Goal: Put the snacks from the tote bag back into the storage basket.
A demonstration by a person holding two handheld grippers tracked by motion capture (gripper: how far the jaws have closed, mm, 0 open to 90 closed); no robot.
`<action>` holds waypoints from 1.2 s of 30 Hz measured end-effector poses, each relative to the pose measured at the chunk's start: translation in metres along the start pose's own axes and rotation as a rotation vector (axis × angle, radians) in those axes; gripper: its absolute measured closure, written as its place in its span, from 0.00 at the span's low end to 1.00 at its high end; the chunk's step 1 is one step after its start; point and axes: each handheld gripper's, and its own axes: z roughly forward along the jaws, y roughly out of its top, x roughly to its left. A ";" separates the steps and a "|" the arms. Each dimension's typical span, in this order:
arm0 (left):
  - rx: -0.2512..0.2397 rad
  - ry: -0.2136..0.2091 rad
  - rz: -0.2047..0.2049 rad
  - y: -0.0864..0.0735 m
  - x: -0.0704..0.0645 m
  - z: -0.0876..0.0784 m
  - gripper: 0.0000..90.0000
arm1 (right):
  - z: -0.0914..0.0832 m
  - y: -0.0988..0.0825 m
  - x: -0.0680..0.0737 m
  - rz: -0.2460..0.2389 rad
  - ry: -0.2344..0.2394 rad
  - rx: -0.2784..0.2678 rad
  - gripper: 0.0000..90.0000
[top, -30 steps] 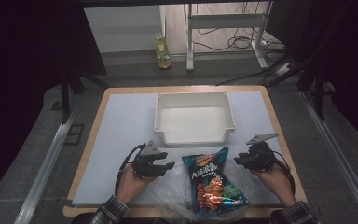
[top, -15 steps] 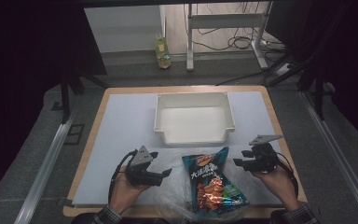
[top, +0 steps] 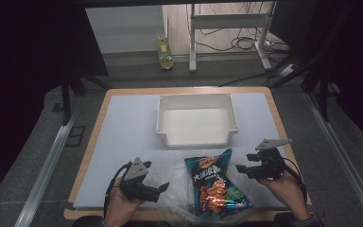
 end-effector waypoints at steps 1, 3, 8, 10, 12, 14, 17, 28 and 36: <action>0.006 0.003 0.010 -0.001 -0.001 0.000 0.02 | -0.001 0.000 0.002 0.002 0.004 -0.001 0.35; 0.014 0.019 0.025 -0.002 -0.004 -0.001 0.01 | -0.005 0.000 0.006 0.004 0.018 -0.004 0.34; 0.017 0.035 0.043 -0.005 -0.007 -0.001 0.00 | -0.011 0.001 0.018 -0.008 0.052 -0.022 0.33; 0.019 0.037 0.044 -0.005 -0.007 -0.002 0.00 | -0.012 0.001 0.025 -0.022 0.065 -0.031 0.33; 0.017 0.033 0.041 -0.005 -0.007 -0.001 0.00 | -0.012 0.002 0.031 -0.037 0.074 -0.035 0.32; 0.014 0.027 0.039 -0.005 -0.008 -0.001 0.00 | -0.009 0.004 0.038 -0.051 0.091 -0.033 0.31; 0.011 0.027 0.046 -0.005 -0.009 -0.001 0.00 | -0.003 0.006 0.047 -0.067 0.116 -0.016 0.29; 0.024 0.021 0.072 -0.005 -0.014 0.002 0.00 | 0.028 0.012 0.071 -0.115 0.123 0.046 0.29; 0.037 0.023 0.082 -0.005 -0.015 0.004 0.00 | 0.031 0.009 0.067 -0.051 0.158 0.082 0.60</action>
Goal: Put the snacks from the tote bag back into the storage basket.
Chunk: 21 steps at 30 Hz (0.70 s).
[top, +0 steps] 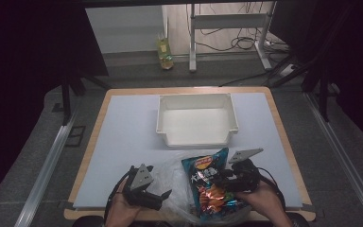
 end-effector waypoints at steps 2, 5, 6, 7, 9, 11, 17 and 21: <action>0.003 0.000 0.001 0.000 0.000 0.000 0.00 | -0.002 -0.001 -0.002 0.015 0.007 -0.006 0.73; 0.009 0.002 0.003 0.000 0.000 0.001 0.00 | -0.004 -0.003 -0.003 -0.002 -0.018 0.009 0.87; 0.012 0.002 0.004 0.000 0.000 0.002 0.00 | -0.004 -0.003 -0.004 -0.003 -0.008 0.011 0.90; 0.018 0.003 0.008 0.000 0.000 0.002 0.00 | -0.003 -0.003 -0.004 -0.006 -0.001 0.018 0.98; 0.021 0.005 0.009 0.000 0.000 0.002 0.00 | -0.001 -0.004 -0.003 -0.016 0.006 0.025 1.00; 0.021 0.004 0.009 0.000 0.000 0.002 0.00 | -0.002 -0.003 -0.001 -0.017 -0.004 0.029 1.00; 0.026 0.006 0.010 -0.001 0.000 0.003 0.00 | -0.006 -0.003 0.000 0.002 0.003 0.000 1.00; 0.027 0.006 0.012 -0.001 0.000 0.003 0.01 | -0.014 -0.001 0.003 0.004 0.018 -0.038 1.00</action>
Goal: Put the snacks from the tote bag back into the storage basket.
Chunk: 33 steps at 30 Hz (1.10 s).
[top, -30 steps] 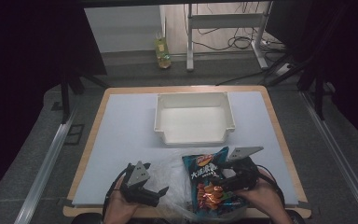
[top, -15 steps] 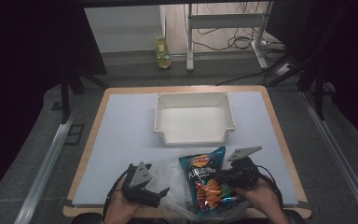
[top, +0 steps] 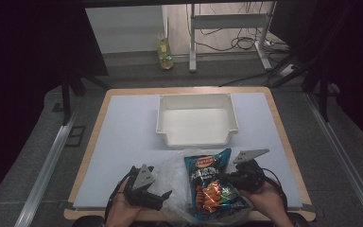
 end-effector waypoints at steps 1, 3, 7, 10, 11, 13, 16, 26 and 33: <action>0.002 0.000 -0.002 0.000 0.000 0.000 0.01 | -0.001 0.000 0.000 -0.002 0.009 -0.004 1.00; 0.005 0.001 -0.001 0.000 0.000 0.000 0.00 | -0.003 0.001 0.002 -0.004 0.010 -0.016 1.00; 0.012 -0.002 -0.008 -0.001 0.001 0.001 0.00 | -0.009 0.003 0.005 -0.014 0.024 -0.037 1.00; 0.030 0.000 -0.008 -0.001 0.001 0.004 0.00 | -0.012 0.004 0.006 -0.023 0.013 -0.045 1.00; 0.032 0.001 -0.007 -0.001 0.001 0.004 0.00 | -0.014 0.004 0.006 -0.019 0.023 -0.055 1.00; 0.035 -0.002 -0.009 -0.001 0.001 0.005 0.00 | -0.015 0.004 0.005 -0.019 0.013 -0.056 1.00; 0.037 -0.003 -0.008 -0.001 0.000 0.005 0.00 | -0.010 0.002 0.001 -0.023 -0.022 -0.027 1.00; 0.045 -0.004 -0.002 -0.001 -0.001 0.007 0.00 | 0.000 0.003 -0.004 0.069 -0.106 0.011 0.25; 0.043 -0.004 -0.001 -0.001 -0.001 0.007 0.00 | 0.021 -0.002 -0.009 0.133 -0.058 0.084 0.30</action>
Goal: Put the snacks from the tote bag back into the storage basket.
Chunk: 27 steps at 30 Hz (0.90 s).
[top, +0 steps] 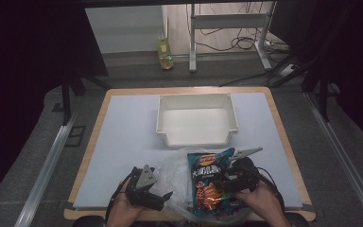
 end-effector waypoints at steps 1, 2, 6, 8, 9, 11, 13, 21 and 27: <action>0.000 0.000 0.000 0.000 0.000 0.000 0.00 | -0.001 0.000 -0.001 0.004 0.016 -0.001 0.36; 0.001 0.000 0.001 0.000 0.000 0.000 0.00 | -0.001 -0.001 -0.002 0.009 0.030 -0.004 0.39; 0.001 0.000 0.005 0.000 0.000 0.000 0.00 | -0.003 -0.002 -0.006 0.035 0.087 -0.015 0.58; 0.001 0.001 0.006 0.000 -0.001 0.000 0.00 | -0.004 -0.003 -0.008 0.043 0.110 -0.017 0.69; 0.002 0.001 0.006 0.000 -0.001 0.000 0.00 | -0.005 -0.004 -0.009 0.042 0.122 -0.020 0.74; 0.005 0.001 0.007 0.000 -0.001 0.000 0.00 | -0.006 -0.006 -0.011 0.054 0.152 -0.025 0.83; 0.004 0.000 0.008 0.000 -0.001 0.000 0.00 | -0.008 -0.006 -0.012 0.048 0.155 -0.032 0.88; 0.012 0.000 0.004 0.000 0.000 0.001 0.00 | -0.020 -0.004 -0.003 0.005 0.185 -0.105 0.99; 0.021 0.000 0.007 0.000 -0.001 0.003 0.00 | -0.033 -0.002 0.004 -0.034 0.181 -0.147 0.99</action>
